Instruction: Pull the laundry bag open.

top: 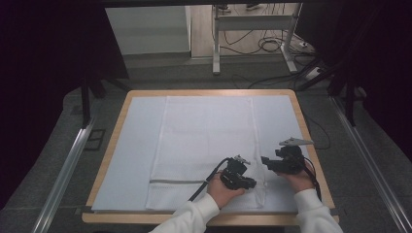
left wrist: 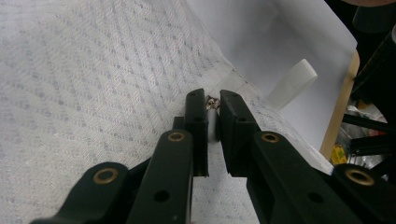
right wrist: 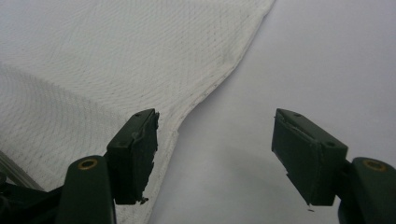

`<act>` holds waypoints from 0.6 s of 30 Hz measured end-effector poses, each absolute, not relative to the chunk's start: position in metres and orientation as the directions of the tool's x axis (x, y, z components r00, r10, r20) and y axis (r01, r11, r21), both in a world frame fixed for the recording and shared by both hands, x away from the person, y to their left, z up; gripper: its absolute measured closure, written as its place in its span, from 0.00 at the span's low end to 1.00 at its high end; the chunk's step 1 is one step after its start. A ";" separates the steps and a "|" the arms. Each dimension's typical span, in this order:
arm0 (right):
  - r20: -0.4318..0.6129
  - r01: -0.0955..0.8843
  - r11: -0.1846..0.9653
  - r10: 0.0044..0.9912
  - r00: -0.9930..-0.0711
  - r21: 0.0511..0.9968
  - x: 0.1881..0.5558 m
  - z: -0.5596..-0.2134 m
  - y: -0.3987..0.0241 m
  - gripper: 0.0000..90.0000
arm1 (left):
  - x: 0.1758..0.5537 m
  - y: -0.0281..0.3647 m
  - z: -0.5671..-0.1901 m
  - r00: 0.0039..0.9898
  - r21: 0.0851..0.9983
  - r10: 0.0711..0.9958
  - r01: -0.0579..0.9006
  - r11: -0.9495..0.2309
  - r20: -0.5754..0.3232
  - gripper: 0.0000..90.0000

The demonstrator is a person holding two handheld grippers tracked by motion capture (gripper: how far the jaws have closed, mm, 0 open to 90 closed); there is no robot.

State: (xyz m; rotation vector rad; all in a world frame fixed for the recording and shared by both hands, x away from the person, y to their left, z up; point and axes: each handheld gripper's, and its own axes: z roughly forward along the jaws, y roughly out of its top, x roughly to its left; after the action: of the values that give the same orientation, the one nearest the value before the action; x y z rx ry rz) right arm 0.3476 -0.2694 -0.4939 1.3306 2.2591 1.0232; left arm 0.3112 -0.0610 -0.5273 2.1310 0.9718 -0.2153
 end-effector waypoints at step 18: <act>0.079 0.622 0.303 0.857 -0.509 0.722 0.347 -0.493 -0.272 0.34 | 0.310 -0.062 -0.528 0.711 0.596 0.563 0.685 -0.419 -0.421 0.95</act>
State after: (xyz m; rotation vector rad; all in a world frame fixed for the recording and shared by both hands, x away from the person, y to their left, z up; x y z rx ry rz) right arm 0.3474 -0.2717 -0.4930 1.3343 2.2542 1.0274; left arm 0.3102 -0.0615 -0.5285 2.1316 0.9456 -0.1989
